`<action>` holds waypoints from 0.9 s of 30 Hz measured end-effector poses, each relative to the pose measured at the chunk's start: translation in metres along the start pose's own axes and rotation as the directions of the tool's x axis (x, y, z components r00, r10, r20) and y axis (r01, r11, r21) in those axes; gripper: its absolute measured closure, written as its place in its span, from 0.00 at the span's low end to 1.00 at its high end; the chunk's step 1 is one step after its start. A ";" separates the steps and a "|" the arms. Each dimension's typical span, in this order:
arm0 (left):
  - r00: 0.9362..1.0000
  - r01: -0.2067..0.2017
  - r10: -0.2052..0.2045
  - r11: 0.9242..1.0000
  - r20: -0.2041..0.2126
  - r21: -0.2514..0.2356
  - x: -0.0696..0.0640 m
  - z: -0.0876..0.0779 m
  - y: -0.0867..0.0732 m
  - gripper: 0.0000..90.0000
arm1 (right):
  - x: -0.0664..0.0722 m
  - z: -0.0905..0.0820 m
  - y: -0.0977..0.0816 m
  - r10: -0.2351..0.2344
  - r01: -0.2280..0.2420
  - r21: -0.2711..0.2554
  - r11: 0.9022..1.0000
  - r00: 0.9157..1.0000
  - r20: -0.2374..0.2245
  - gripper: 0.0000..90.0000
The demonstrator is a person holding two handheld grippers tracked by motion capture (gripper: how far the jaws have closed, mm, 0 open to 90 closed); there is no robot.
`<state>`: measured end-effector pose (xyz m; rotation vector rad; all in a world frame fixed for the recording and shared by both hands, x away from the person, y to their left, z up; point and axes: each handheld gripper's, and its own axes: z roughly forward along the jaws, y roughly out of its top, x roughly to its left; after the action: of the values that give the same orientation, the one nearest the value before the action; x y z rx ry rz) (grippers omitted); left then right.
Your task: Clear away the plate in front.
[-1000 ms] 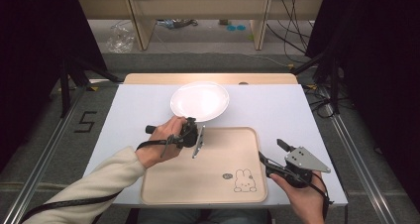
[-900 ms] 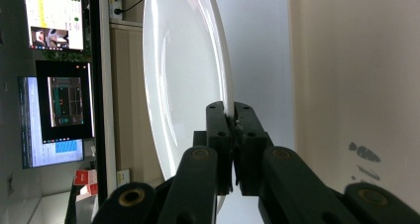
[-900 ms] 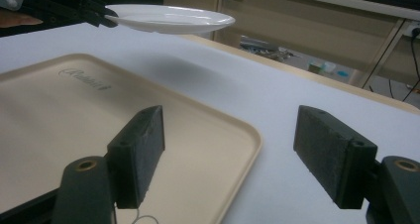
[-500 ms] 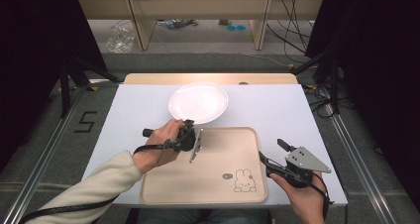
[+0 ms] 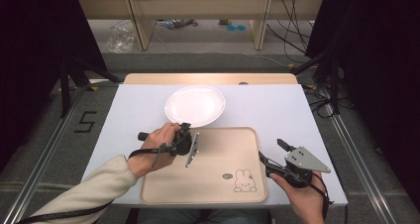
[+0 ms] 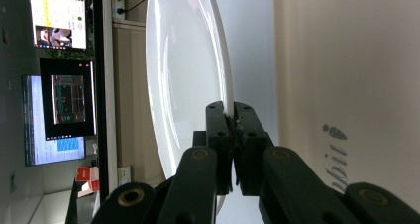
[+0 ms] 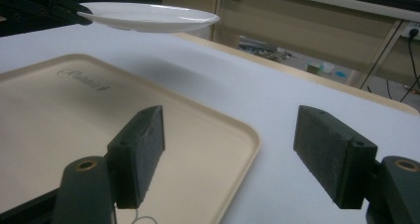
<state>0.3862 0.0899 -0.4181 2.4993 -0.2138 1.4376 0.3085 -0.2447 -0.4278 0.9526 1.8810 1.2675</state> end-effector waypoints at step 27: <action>1.000 -0.004 0.004 1.000 0.000 -0.028 -0.013 -0.025 0.006 0.97 | 0.001 0.002 0.001 0.016 -0.015 0.019 1.000 1.000 -0.018 0.32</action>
<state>0.3578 0.0910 -0.4161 2.4780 -0.2371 1.4256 0.3098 -0.2426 -0.4279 0.9705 1.9055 1.2735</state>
